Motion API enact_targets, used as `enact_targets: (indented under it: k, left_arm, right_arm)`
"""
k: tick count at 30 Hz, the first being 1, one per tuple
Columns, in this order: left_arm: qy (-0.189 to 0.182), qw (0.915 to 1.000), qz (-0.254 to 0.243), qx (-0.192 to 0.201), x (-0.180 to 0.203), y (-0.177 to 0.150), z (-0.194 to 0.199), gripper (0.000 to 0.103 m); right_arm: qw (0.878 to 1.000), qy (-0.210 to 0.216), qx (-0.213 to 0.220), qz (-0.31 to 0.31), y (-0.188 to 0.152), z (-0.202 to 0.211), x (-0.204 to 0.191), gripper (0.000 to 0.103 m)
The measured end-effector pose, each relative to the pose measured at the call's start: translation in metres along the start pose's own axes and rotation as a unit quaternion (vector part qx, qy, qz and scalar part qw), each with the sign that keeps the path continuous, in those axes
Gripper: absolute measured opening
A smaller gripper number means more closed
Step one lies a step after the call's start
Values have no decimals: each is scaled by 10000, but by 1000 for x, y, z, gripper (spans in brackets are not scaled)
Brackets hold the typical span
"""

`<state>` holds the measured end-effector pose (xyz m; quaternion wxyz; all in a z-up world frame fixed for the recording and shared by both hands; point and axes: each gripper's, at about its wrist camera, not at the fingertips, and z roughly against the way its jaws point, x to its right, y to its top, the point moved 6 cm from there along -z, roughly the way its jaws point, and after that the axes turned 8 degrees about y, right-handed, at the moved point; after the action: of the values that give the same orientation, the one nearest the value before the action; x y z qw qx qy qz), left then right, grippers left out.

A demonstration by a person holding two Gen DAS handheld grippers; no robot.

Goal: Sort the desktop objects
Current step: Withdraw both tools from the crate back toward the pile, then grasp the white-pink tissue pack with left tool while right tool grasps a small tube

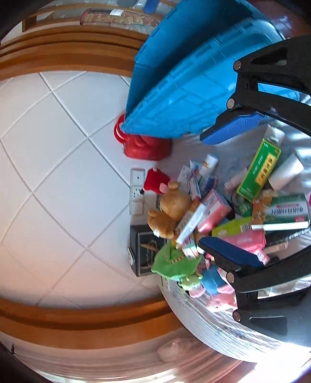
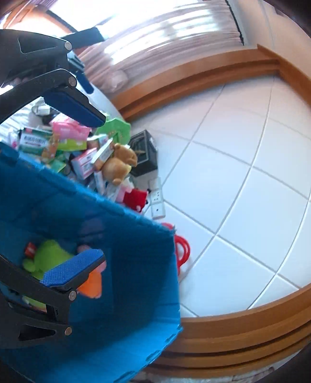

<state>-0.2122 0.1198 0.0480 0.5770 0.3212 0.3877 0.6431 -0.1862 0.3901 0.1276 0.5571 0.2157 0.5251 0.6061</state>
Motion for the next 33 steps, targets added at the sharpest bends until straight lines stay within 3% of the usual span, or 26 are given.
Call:
enact_targets:
  k: [4,11,17,20,25,29,33]
  left_arm:
    - [391,9984,156,-366,-91,-36,-19,79]
    - [987,9874,374,-1177,-240,-106,-57,79]
    - [1152,9750,306,-1878,-323,-162,-96,79]
    - [903,9685,280,-2302,-333,-183,-119,79]
    - [378,9656,-97,-2570,-313,-196,-153,79]
    - [254,9526,-415,-3003,-298,-210,-184,79]
    - [177,9517,-481,-3027,-292,-211,-201,89]
  right_arm:
    - [9992,41,211,327,1,-24,-60,103]
    - [9981,61,33,616,-35,-98,-151,103]
    - [9965,-342,-761,-75,-109,-166,-145,103]
    - [9882,-717,-1246,-524,-149,-187,-121,103]
    - [9690,-1307,-1850,-985,-205,-195,-91,103]
    - [9563,-1569,-2151,-1211,-233,-190,-80,103]
    - [9470,-1730,-2342,-1355,-254,-179,-75,103]
